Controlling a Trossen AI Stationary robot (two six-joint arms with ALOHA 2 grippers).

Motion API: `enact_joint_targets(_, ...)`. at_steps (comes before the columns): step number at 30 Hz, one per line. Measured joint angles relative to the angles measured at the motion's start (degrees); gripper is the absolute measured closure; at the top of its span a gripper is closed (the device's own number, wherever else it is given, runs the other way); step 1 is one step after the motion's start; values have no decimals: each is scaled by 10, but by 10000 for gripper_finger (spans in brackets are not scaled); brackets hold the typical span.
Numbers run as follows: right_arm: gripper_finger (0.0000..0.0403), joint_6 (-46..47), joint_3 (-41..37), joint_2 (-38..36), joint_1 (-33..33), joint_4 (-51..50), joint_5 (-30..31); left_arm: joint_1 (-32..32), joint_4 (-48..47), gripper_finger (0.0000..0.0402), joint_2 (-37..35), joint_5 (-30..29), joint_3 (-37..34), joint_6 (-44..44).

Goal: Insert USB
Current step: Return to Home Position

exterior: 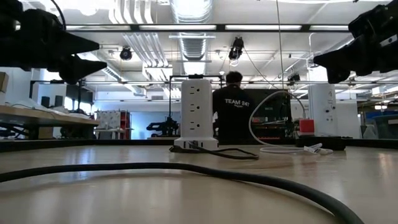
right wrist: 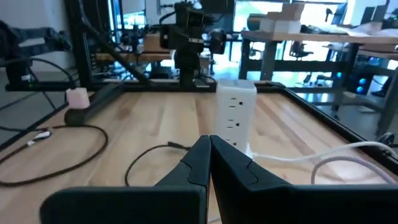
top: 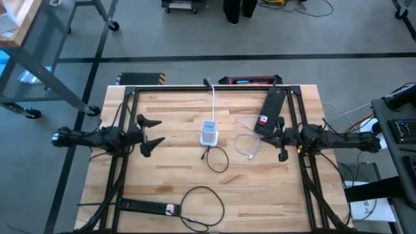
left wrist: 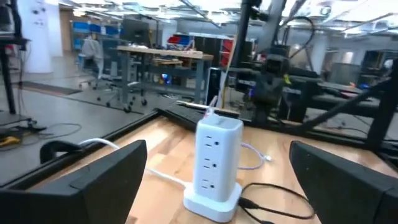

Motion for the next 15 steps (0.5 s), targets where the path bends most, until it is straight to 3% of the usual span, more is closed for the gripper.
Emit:
enact_joint_targets(3,403,-19,0,1,0,4,-6,9,22,19,4,5,0,1)
enact_joint_targets(8,403,-52,0,-14,0,44,-65,10,29,19,9,52,0,19)
enact_joint_targets(12,403,-51,0,-14,0,13,-79,10,23,26,28,59,0,-25)
enact_joint_targets(15,403,-37,0,-7,0,21,-137,10,60,31,46,108,0,-27)
